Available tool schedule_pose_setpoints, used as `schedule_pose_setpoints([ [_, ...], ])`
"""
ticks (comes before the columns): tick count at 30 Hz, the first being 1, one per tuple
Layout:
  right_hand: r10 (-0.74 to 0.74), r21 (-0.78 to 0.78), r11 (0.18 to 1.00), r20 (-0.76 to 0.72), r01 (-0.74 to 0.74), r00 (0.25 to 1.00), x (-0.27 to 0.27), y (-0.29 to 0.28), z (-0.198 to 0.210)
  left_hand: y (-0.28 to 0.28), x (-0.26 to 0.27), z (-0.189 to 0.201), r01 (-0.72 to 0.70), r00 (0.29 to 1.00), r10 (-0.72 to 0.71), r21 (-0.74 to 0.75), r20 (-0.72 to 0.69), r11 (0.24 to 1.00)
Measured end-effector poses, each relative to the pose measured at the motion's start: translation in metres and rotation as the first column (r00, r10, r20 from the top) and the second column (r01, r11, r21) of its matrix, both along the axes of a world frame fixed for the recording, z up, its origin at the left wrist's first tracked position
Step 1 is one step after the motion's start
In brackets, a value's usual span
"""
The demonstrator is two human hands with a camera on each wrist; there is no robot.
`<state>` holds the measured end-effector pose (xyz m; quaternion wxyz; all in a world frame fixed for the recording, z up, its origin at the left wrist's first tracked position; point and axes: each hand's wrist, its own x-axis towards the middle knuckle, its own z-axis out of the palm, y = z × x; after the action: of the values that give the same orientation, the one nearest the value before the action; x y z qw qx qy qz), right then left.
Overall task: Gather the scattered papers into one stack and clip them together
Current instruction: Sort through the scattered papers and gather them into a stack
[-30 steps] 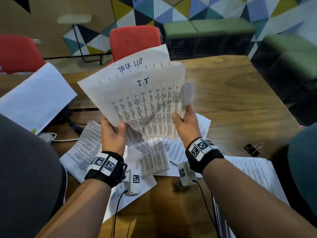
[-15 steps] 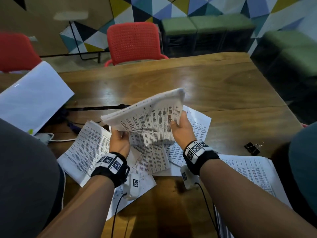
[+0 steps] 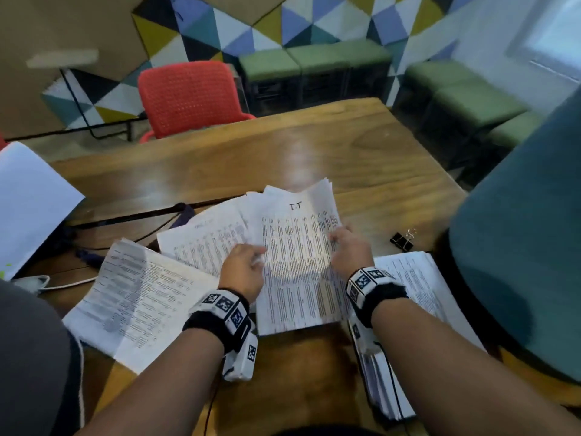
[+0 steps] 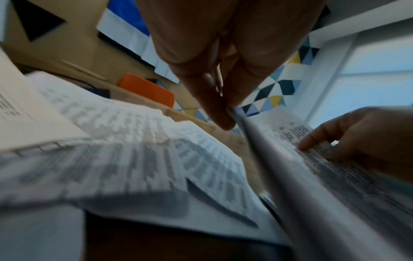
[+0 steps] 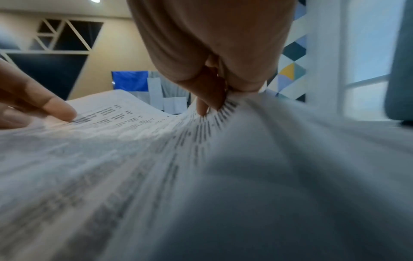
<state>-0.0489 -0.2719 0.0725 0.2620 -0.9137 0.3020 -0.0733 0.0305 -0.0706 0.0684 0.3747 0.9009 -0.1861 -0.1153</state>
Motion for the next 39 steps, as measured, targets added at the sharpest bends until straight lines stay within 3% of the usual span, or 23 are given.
schedule_pose_setpoints([
  [5,-0.187,-0.067,0.982,-0.152,0.179,0.971,-0.062,-0.042,-0.008,-0.045,-0.048,-0.012,0.215,0.962,-0.211,0.004,-0.174,0.977],
  [11,-0.306,-0.196,0.947,-0.32,0.254,0.897,-0.132,-0.078,-0.019,-0.091,-0.101,-0.024,0.448,0.884,-0.418,0.12,-0.209,0.886],
  [19,-0.349,-0.311,0.921,-0.386,0.236,0.854,-0.17,-0.09,-0.038,-0.112,-0.132,-0.042,0.545,0.831,-0.493,0.198,-0.258,0.815],
  [22,-0.351,-0.329,0.913,-0.333,0.241,0.875,-0.168,-0.085,-0.04,-0.11,-0.128,-0.047,0.474,0.869,-0.42,0.2,-0.26,0.858],
  [26,-0.263,-0.185,0.959,-0.286,0.216,0.922,-0.144,-0.075,-0.039,-0.095,-0.105,-0.05,0.361,0.926,-0.314,0.244,-0.212,0.9],
  [32,-0.065,0.025,0.997,-0.101,0.068,0.993,-0.081,-0.038,-0.036,-0.03,-0.051,-0.058,-0.002,0.993,0.034,0.27,-0.111,0.963],
  [35,0.029,0.05,0.998,-0.053,-0.026,0.998,-0.05,-0.017,-0.038,0.015,-0.027,-0.063,-0.276,0.944,0.318,0.322,-0.088,0.906],
  [39,0.065,0.192,0.98,-0.053,-0.054,0.996,-0.013,0.006,-0.047,0.082,-0.004,-0.063,-0.506,0.768,0.627,0.473,-0.133,0.721],
])
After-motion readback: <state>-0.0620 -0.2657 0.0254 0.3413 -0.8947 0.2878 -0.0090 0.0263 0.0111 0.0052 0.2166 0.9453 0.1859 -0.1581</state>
